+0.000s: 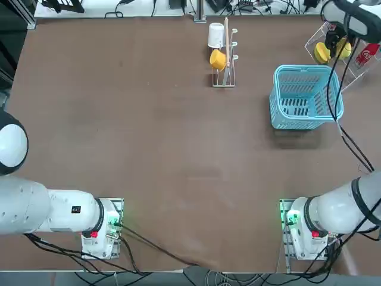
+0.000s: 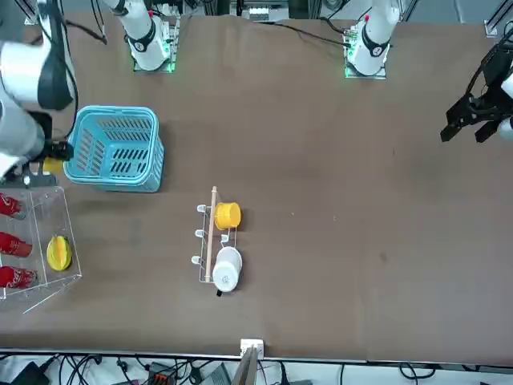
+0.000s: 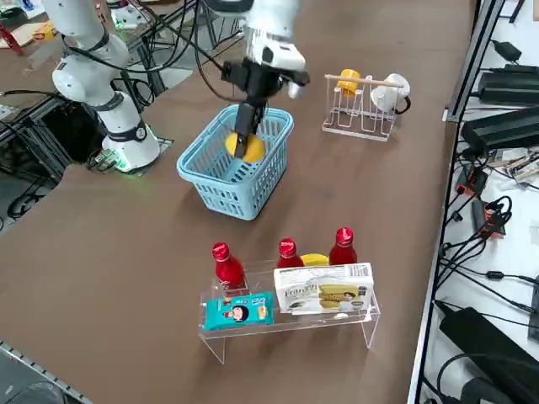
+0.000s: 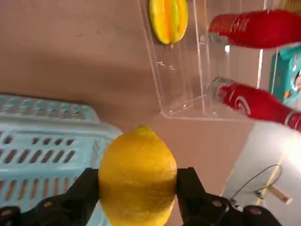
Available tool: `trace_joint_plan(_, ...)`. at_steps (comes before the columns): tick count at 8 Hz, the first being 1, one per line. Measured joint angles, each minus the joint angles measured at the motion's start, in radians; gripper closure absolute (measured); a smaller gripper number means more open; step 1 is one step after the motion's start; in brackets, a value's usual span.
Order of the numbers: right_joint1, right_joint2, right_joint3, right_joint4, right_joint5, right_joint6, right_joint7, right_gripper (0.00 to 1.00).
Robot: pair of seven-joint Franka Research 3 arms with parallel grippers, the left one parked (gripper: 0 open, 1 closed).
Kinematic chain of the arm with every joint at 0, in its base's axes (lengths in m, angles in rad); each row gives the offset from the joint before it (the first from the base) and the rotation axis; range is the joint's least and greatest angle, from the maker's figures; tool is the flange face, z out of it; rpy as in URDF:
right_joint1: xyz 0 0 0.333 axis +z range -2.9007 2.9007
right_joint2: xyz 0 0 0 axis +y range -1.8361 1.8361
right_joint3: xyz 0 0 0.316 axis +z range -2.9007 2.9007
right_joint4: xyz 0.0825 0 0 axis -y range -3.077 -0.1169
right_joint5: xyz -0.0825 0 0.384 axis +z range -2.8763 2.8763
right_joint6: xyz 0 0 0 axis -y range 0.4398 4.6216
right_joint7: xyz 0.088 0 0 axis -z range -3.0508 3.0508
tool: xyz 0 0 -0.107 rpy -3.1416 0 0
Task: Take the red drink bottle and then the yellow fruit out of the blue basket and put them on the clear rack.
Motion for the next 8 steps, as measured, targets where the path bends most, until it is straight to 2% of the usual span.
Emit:
trace_joint_plan(3, -0.038, 0.165, 0.0, 0.023, -0.13, 0.091, -0.012, 0.11)
trace_joint_plan(6, -0.052, 0.281, 0.0, 0.041, -0.247, 0.165, -0.013, 0.11)
trace_joint_plan(7, -0.084, 0.34, -0.001, 0.043, -0.28, 0.232, -0.013, 0.11)
trace_joint_plan(8, -0.104, 0.363, -0.002, 0.045, -0.296, 0.261, -0.014, 0.11)
